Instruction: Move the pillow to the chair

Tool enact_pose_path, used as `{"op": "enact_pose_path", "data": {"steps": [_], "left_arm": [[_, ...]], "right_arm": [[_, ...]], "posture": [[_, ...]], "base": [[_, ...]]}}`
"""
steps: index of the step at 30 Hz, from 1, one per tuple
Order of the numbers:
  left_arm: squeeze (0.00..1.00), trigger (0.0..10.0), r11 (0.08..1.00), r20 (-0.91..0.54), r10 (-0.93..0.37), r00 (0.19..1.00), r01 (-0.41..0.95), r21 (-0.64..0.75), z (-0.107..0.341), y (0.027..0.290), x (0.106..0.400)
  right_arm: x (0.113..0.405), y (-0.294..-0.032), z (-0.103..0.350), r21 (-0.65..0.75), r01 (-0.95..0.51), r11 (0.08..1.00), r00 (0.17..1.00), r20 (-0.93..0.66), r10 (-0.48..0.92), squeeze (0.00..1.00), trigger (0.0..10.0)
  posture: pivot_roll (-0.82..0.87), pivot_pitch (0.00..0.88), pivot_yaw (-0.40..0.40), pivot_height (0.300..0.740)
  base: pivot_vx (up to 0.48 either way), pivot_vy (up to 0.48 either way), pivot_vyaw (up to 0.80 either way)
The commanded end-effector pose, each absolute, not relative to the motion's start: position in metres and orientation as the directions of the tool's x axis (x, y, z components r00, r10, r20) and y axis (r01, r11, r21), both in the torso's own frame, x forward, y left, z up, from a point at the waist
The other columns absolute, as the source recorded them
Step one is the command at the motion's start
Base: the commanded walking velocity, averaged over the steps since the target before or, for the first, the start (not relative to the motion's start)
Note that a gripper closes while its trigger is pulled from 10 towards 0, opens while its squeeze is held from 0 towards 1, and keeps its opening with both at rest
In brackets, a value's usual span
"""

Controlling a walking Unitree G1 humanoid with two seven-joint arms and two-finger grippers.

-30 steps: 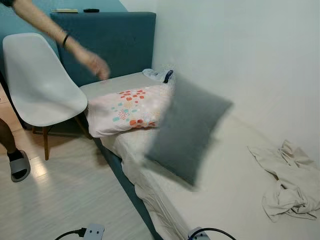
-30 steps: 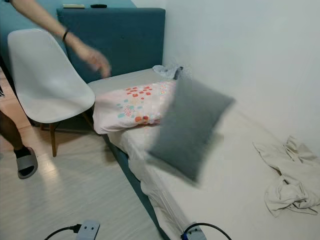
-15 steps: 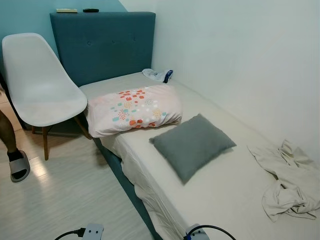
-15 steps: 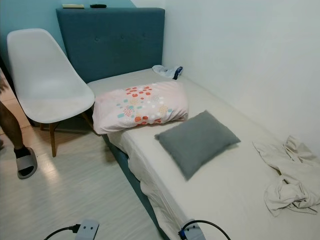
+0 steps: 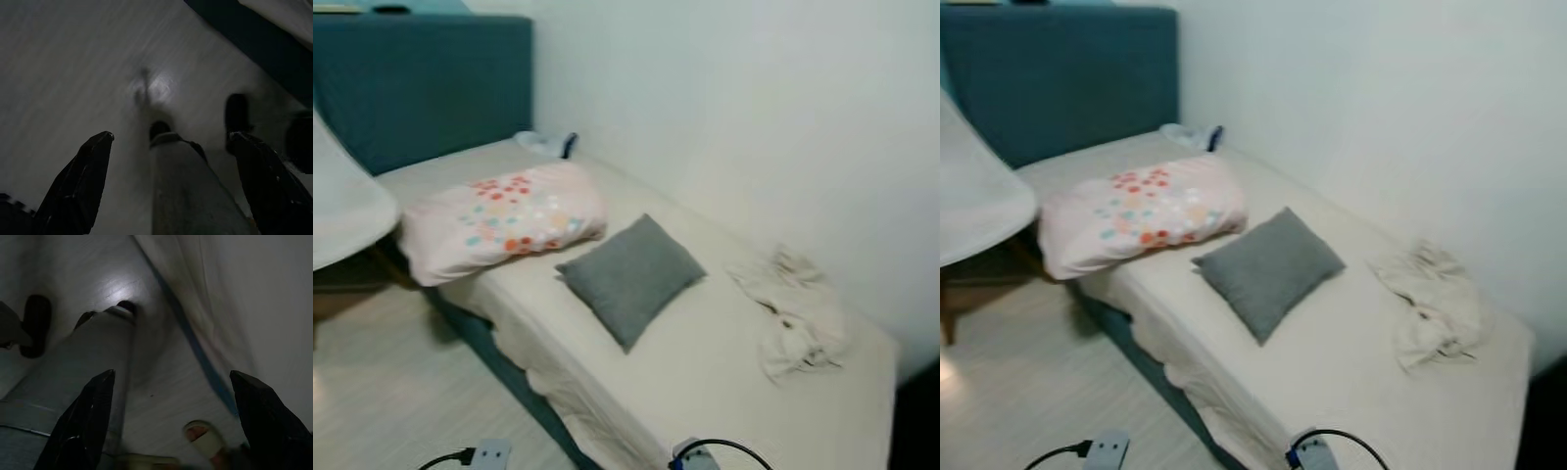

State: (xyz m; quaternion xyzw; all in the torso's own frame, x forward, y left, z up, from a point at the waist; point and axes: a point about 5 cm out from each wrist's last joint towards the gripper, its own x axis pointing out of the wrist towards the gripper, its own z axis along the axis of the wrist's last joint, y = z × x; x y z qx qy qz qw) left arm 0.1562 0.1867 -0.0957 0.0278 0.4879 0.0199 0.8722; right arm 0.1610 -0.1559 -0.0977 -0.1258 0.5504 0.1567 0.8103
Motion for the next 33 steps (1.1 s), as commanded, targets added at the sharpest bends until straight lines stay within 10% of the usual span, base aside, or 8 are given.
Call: {"op": "enact_pose_path", "data": {"steps": [1,33], "left_arm": [[0.00,10.0,0.999,-0.856,0.049,0.514,-0.015,0.048,-0.0975,0.1804,0.1538],[0.00,10.0,0.993,-0.838,0.115,0.534,-0.080,0.085,-0.0955,0.1890,0.1553]], "right_arm": [[0.1603,-0.1635,-0.0976,-0.052,-0.388,0.920,0.340,-0.936,0.090,0.00,10.0],[0.1586,-0.1619,-0.0983,-0.046,-0.404,0.914,0.337,-0.936,0.102,0.00,10.0]], "posture": [[0.17,0.000,-0.126,0.740],[0.18,0.000,-0.136,0.740]], "base": [[0.000,0.000,-0.72],[0.000,0.000,-0.58]]}}
